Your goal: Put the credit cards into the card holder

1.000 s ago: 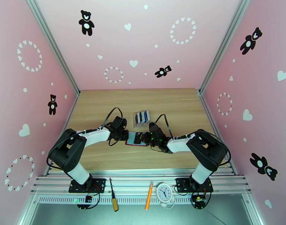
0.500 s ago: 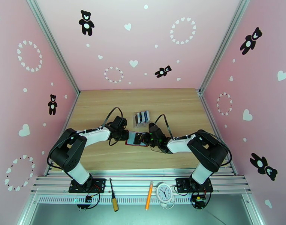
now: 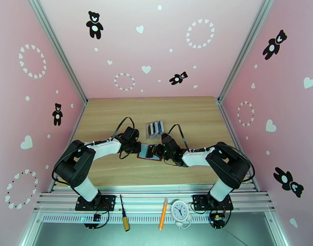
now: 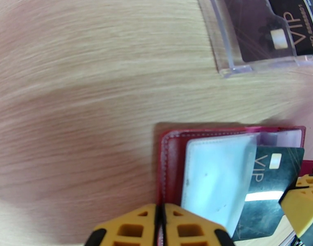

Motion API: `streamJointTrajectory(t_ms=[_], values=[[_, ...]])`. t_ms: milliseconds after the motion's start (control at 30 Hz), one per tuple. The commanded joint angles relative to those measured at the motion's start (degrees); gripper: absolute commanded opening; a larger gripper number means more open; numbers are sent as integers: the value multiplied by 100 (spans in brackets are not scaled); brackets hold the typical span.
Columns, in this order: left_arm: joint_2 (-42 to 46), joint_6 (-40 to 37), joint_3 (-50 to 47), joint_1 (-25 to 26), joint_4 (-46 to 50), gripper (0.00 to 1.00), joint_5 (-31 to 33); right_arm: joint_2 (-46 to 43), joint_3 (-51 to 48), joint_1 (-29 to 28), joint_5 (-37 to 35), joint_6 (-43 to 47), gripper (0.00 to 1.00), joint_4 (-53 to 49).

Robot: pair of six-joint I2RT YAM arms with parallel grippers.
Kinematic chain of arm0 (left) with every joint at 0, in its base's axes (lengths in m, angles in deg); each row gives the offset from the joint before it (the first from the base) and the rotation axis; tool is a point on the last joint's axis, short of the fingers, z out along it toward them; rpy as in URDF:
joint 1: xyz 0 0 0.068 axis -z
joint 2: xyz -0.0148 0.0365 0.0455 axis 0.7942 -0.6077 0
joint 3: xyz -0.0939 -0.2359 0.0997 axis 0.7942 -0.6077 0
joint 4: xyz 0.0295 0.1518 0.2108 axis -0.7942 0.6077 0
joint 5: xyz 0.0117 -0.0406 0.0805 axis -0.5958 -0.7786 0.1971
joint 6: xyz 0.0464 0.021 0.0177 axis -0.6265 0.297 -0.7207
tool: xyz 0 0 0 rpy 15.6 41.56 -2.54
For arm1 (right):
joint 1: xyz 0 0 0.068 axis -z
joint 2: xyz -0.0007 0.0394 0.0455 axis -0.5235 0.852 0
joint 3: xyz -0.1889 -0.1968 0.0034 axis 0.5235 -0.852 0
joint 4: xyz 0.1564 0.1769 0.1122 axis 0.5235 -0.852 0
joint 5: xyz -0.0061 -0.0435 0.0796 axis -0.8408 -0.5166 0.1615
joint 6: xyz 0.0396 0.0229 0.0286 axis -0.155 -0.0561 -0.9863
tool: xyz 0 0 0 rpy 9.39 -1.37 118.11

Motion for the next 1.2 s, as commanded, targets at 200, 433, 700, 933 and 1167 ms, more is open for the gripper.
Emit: streamJointTrajectory(t_ms=[200, 433, 700, 933, 1167], values=[[-190, -43, 60, 37, 141, 14, 2, 162, 145, -51, -29, 85, 10, -603], [-162, -43, 60, 37, 166, 14, 22, 195, 398, -47, 22, 239, 12, -1159], [-126, -52, 51, 40, 191, 14, 22, 354, 755, -49, 127, 444, 25, -1726], [-87, -39, 33, 39, 176, 14, -36, 388, 973, -65, 129, 608, 29, -2015], [-59, 3, -1, 34, 84, 13, -179, 503, 1315, -119, 136, 794, 29, -2392]])
